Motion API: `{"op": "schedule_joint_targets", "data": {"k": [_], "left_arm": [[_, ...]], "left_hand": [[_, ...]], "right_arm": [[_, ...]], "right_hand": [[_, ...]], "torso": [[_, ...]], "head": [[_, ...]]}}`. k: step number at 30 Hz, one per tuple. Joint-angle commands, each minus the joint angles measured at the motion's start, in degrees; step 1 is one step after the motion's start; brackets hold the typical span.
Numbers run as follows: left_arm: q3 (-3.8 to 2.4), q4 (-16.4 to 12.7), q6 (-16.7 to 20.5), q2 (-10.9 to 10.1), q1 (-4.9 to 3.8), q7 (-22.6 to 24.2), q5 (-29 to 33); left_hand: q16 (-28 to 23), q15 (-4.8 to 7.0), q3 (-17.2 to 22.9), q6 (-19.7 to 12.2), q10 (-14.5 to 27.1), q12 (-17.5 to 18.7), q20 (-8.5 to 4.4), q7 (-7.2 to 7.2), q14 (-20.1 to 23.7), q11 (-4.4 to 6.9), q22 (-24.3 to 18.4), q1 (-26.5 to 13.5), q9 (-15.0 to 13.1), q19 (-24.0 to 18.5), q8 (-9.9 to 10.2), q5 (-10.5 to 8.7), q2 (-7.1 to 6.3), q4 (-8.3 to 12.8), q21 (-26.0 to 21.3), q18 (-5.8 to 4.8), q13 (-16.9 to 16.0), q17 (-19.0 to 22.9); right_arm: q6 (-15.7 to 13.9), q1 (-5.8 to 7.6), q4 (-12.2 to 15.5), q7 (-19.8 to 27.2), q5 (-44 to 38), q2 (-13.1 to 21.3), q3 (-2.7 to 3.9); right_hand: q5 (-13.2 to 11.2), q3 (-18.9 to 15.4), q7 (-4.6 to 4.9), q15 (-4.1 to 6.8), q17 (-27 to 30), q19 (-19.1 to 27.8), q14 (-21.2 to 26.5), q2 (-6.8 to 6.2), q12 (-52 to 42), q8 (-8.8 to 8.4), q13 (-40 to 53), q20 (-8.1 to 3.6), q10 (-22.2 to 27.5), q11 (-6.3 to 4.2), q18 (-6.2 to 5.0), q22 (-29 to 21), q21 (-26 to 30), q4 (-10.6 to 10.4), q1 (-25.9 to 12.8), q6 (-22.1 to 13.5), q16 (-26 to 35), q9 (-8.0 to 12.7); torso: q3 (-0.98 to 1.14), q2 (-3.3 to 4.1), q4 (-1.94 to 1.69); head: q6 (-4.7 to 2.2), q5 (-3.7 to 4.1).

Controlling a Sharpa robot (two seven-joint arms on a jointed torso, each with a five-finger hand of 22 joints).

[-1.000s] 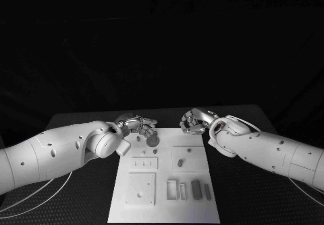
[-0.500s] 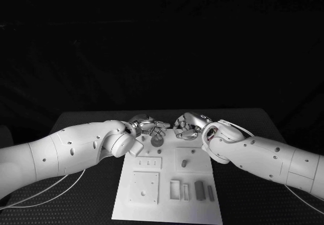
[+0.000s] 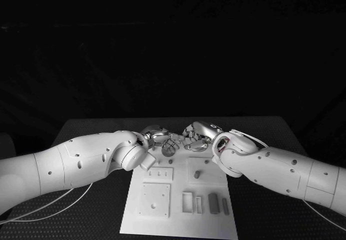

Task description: Assemble the parts on the task board

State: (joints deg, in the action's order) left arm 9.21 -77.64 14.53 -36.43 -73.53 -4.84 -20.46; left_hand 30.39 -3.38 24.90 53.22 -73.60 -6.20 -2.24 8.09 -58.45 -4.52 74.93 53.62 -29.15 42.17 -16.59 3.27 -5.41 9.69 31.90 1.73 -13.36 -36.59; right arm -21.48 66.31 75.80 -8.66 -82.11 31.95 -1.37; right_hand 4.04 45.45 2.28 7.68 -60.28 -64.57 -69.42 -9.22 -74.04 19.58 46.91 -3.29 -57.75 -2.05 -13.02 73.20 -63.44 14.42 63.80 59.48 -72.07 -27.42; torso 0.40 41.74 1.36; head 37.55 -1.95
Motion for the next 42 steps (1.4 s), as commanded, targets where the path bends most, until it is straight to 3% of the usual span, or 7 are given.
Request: {"op": "schedule_joint_targets", "data": {"k": [1,21,24,25,28,32,42], "left_arm": [[0.01,-0.2,0.8,0.1,-0.01,-1.6,-2.0],[0.11,-0.1,1.3,0.4,0.0,-4.7,-4.8],[0.11,-0.3,0.9,0.4,0.0,-4.7,-4.8],[0.11,-0.3,0.6,0.4,0.0,-5.0,-4.8],[0.11,-0.4,0.2,0.5,0.0,-5.5,-4.8],[0.12,-0.6,0.3,0.5,0.0,-6.1,-4.9],[0.12,-0.6,-0.4,0.6,0.0,-5.9,-4.9]], "left_hand": [[-0.2,-0.05,-0.1,0.2,0.0,0.2,-0.04,-0.01,0.2,0.11,0.7,-0.7,0.1,-0.3,0.1,-0.23,-0.09,-0.5,0.0,0.74,-0.1,0.0],[0.2,0.22,-0.7,1.4,-0.9,0.0,-0.27,-0.51,-0.2,0.6,0.6,-3.4,0.5,0.0,0.0,0.12,-0.44,-2.8,0.1,0.97,-0.7,-0.3],[0.4,0.2,-0.4,1.6,-1.0,0.1,-0.27,-0.48,-0.2,0.59,0.8,-5.1,0.7,-0.1,0.1,12.15,-0.98,-2.9,0.4,0.85,-1.0,-0.4],[0.4,0.11,-0.4,1.5,-0.8,0.2,-0.2,-0.37,0.1,0.48,0.9,-6.8,0.8,-0.3,0.2,20.76,-1.15,-2.4,0.6,0.74,-1.2,-0.5],[0.4,0.07,-0.2,1.4,-0.7,0.2,-0.18,-0.32,0.2,0.44,1.0,-7.7,0.8,-0.5,0.2,24.57,-0.81,-1.1,0.9,0.73,-1.4,-0.5],[0.7,0.21,0.0,2.1,-1.3,-0.2,-0.25,-0.64,-0.1,0.77,1.0,-7.7,0.5,-0.4,-0.2,24.49,-0.43,0.1,1.2,0.74,-1.8,-0.7],[1.1,0.4,1.0,3.1,-1.9,-1.3,-0.44,-1.15,-0.4,1.26,0.9,-6.9,0.1,-0.3,-0.8,20.65,0.75,1.9,1.6,0.65,-2.6,-0.9]], "right_arm": [[-0.8,-0.04,0.5,0.0,-0.8,-0.1,0.01],[-1.1,-0.22,2.0,0.2,-2.5,-0.7,0.01],[-1.0,-0.22,1.8,0.0,-2.7,-0.9,0.01],[-1.0,-0.22,1.7,0.0,-2.7,-0.9,0.01],[-1.1,-0.22,1.7,-0.1,-3.0,-1.0,0.01],[-1.0,-0.23,1.8,-0.2,-3.5,-1.2,0.01],[-0.6,-0.23,1.7,-0.1,-3.6,-1.6,0.0]], "right_hand": [[0.3,0.4,1.93,0.12,0.1,-0.5,-0.5,-0.05,0.2,1.72,0.1,-0.13,-0.4,0.08,-1.98,-0.1,-0.3,-0.1,-0.1,3.1,0.2,-4.5],[0.8,0.7,1.89,0.17,0.1,-0.6,-0.6,-0.22,0.3,1.68,0.2,-0.18,-0.5,0.04,-1.98,-0.2,-0.3,0.0,-0.3,3.2,0.3,-4.7],[0.8,0.7,1.88,0.17,0.1,-0.6,-0.7,-0.23,0.3,1.67,0.2,-0.18,-0.5,0.04,-1.98,-0.2,-0.3,0.0,-0.3,3.2,0.3,-4.7],[0.8,0.7,1.88,0.17,0.1,-0.6,-0.7,-0.24,0.3,1.67,0.2,-0.18,-0.5,0.03,-1.98,-0.2,-0.3,0.0,-0.3,3.2,0.3,-4.7],[0.8,0.7,1.88,0.17,0.1,-0.6,-0.7,-0.27,0.3,1.67,0.2,-0.19,-0.6,0.03,-1.98,-0.2,-0.3,0.0,-0.3,3.2,0.3,-4.7],[0.9,0.7,1.87,0.18,0.1,-0.7,-0.7,-0.3,0.3,1.66,0.2,-0.19,-0.6,0.03,-1.98,-0.2,-0.3,0.0,-0.3,3.2,0.3,-4.8],[1.1,0.8,1.86,0.19,0.1,-0.7,-0.8,-0.4,0.4,1.65,0.2,-0.21,-0.6,0.01,-1.98,-0.2,-0.3,0.0,-0.4,3.3,0.3,-4.8]], "torso": [[0.07,0.03,0.0],[0.03,0.04,0.02],[0.04,0.06,0.04],[0.04,0.08,0.06],[0.03,0.08,0.08],[0.06,0.07,0.07],[0.1,0.08,0.09]], "head": [[0.03,0.06],[0.29,0.05],[0.31,0.04],[0.38,0.06],[0.38,0.06],[0.46,0.1],[0.52,0.19]]}}
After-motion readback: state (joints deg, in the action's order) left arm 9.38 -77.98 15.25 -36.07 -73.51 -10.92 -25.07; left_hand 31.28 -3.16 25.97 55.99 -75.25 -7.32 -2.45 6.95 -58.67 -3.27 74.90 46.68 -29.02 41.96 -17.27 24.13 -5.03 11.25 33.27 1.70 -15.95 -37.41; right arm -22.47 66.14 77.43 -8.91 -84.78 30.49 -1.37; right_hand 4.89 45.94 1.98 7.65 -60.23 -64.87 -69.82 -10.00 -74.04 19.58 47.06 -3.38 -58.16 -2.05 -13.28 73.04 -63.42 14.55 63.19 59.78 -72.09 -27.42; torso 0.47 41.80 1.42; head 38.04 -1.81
